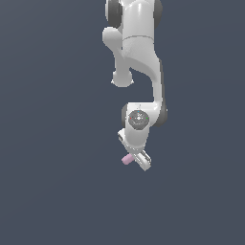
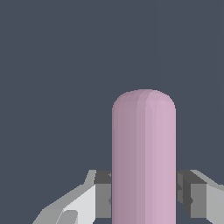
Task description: Pick up the object and move it to a goal position.
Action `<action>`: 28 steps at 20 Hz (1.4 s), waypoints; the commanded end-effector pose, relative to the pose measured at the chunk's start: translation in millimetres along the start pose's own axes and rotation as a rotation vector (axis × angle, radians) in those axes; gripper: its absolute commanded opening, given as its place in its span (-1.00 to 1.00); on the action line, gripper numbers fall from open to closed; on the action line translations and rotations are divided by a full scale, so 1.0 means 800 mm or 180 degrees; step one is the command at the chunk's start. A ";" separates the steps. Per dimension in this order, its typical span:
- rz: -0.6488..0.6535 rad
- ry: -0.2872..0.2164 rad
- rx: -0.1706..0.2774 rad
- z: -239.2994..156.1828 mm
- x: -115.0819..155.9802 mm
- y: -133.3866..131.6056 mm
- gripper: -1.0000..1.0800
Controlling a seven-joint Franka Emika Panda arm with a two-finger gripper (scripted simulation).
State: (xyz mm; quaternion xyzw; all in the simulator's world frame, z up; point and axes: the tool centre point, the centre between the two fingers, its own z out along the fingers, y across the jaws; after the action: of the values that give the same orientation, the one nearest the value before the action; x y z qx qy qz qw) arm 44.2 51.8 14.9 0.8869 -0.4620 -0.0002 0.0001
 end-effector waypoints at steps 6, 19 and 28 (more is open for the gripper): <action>-0.0001 0.0000 0.0001 0.000 0.000 0.000 -1.00; -0.0001 0.0000 0.0001 -0.010 -0.014 0.026 -1.00; -0.0001 0.0000 0.0001 -0.031 -0.041 0.077 -1.00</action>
State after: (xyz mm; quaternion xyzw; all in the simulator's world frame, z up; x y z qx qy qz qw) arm -16.1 44.5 36.0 0.8869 -0.4619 -0.0002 0.0001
